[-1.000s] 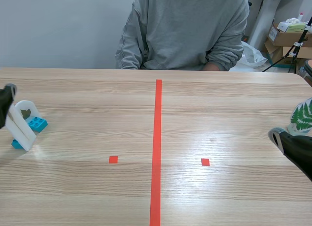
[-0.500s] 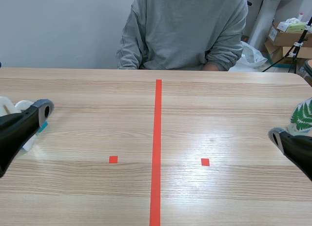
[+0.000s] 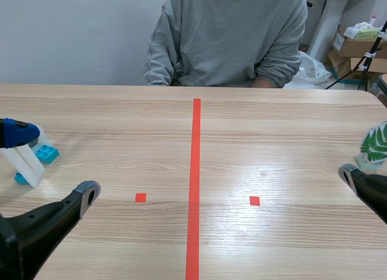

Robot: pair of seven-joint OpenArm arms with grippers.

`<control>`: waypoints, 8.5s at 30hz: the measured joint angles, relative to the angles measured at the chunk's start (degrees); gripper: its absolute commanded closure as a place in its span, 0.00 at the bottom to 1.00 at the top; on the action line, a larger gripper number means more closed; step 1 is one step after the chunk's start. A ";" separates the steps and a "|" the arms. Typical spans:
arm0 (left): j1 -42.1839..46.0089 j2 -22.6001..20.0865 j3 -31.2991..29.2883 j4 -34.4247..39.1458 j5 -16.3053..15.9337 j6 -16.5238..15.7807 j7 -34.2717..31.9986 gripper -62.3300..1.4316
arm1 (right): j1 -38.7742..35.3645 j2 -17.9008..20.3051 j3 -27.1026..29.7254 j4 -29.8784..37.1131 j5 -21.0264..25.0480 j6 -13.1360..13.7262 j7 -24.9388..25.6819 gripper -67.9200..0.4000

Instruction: Do the leaf sorting experiment

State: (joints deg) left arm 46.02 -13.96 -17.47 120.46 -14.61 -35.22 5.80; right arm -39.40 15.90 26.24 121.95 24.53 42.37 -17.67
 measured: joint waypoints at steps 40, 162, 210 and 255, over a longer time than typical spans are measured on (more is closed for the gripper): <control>-0.17 1.57 5.40 -9.75 4.55 6.58 -11.21 0.00 | -0.61 0.00 -0.87 -12.09 -1.01 -0.09 12.92 0.20; -2.56 1.57 5.40 -9.75 4.50 6.45 -7.98 0.00 | -0.61 0.00 -9.81 -12.09 -17.25 -0.07 21.24 0.20; -76.08 11.43 43.32 -81.37 15.06 3.72 -3.32 0.00 | -0.61 0.00 -9.81 -12.09 -17.25 -0.07 21.24 0.20; -82.86 13.86 46.01 -94.57 26.36 7.10 -8.68 0.81 | -0.61 0.00 -9.81 -12.09 -17.25 -0.07 21.24 0.20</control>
State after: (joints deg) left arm -36.84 -0.10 28.53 25.89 11.75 -28.12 -2.87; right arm -40.01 15.90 16.43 109.86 7.29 42.30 3.57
